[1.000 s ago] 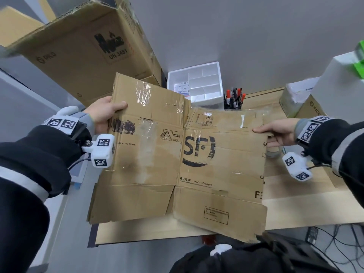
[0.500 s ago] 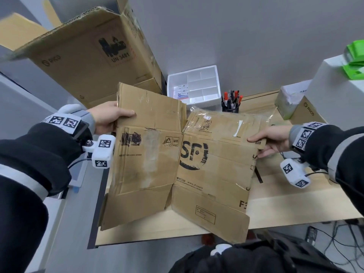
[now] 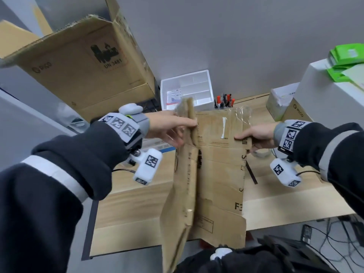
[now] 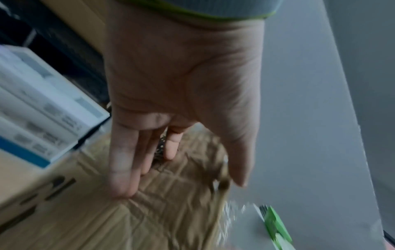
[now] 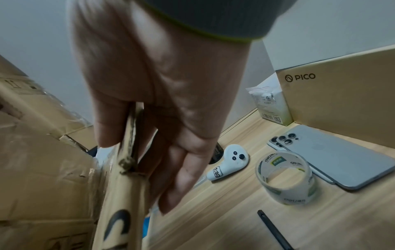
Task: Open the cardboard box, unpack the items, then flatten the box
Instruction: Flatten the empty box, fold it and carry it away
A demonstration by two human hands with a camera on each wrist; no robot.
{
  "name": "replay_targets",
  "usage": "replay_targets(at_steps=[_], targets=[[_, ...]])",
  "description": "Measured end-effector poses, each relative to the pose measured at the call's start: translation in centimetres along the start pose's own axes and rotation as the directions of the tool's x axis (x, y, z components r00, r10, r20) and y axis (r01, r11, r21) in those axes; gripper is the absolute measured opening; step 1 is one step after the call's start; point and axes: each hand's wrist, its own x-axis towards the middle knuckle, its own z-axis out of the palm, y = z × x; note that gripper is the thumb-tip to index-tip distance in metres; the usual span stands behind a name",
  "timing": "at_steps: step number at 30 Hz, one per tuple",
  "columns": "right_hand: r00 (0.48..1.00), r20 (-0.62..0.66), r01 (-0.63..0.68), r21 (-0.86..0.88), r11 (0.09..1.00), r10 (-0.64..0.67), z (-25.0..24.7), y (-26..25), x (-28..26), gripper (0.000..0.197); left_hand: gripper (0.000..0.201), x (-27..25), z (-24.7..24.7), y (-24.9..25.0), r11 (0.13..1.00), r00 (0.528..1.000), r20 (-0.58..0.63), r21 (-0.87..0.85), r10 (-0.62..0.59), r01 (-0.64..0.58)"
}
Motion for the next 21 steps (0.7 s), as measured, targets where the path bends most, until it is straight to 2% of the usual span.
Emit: replay_targets(at_steps=[4,8,11,13,15,16,18,21], targets=[[0.996,0.054,0.055,0.161,0.985,-0.065,0.5,-0.4,-0.2,0.023,0.039,3.2,3.1,0.6,1.000,0.999,0.036,-0.024,-0.001,0.002],[0.986,0.092,0.111,0.256,0.960,-0.139,1.1,-0.4,0.3,0.029,0.057,5.5,4.5,0.3,0.998,0.998,0.006,-0.004,0.068,-0.068],[0.980,0.089,0.150,0.247,0.957,-0.177,1.4,-1.1,0.2,0.040,0.057,6.2,5.2,0.6,0.988,0.977,-0.149,0.014,0.152,-0.152],[0.976,0.101,0.167,0.226,0.960,-0.193,1.4,-1.4,0.3,0.061,0.056,6.9,5.4,0.7,0.984,0.952,-0.248,0.041,0.179,-0.174],[0.968,0.123,0.191,0.201,0.961,-0.218,1.6,-1.3,0.5,0.077,0.054,7.5,5.7,0.5,0.983,0.942,-0.282,0.047,0.184,-0.178],[0.961,0.130,0.218,0.181,0.959,-0.243,1.8,-1.3,0.6,0.071,0.051,7.7,5.8,0.3,0.983,0.940,-0.287,0.048,0.183,-0.176],[0.946,0.144,0.277,0.116,0.954,-0.292,1.9,-1.3,1.1,0.044,0.046,7.9,6.0,-0.1,0.984,0.939,-0.294,0.048,0.180,-0.174],[0.946,0.102,0.305,0.057,0.951,-0.309,2.1,-1.8,1.7,0.061,0.041,8.0,5.9,-0.6,0.985,0.932,-0.318,0.073,0.174,-0.159]])
